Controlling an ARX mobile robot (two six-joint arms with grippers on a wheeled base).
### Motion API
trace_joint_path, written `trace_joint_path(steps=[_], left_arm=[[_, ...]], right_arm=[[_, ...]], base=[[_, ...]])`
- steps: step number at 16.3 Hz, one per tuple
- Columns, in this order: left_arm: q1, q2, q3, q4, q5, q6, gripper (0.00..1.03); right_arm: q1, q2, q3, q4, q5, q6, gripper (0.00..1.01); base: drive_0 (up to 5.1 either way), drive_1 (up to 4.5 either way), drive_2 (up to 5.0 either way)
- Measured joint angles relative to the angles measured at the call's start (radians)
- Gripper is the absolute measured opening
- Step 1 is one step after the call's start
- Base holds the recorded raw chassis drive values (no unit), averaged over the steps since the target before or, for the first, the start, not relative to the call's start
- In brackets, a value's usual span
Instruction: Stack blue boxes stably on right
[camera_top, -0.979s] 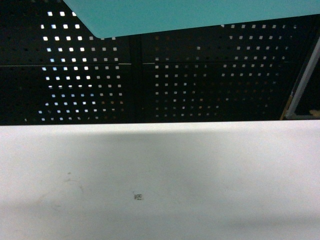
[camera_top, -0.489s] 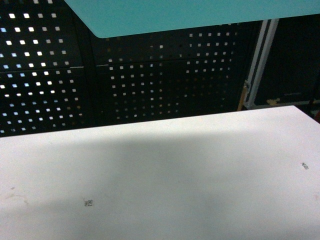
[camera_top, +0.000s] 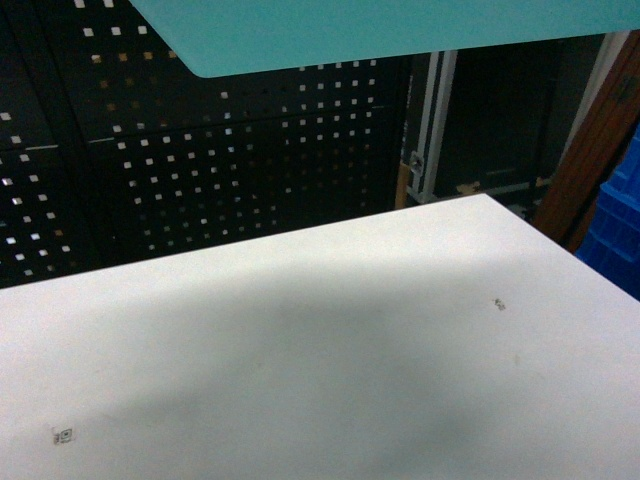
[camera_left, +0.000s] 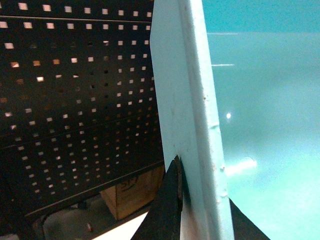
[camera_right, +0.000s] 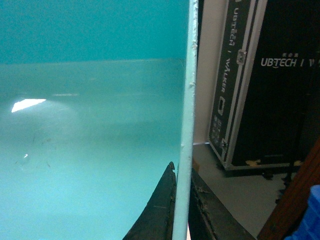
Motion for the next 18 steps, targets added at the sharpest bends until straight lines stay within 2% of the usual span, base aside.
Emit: trace_joint_path(steps=[18], left_arm=[[-0.001,0.0,0.0,0.0,0.0,0.0,0.05]], right_arm=[[-0.003,0.0,0.0,0.0,0.0,0.001,0.07]], base=[[-1.7,-1.67,-1.7]])
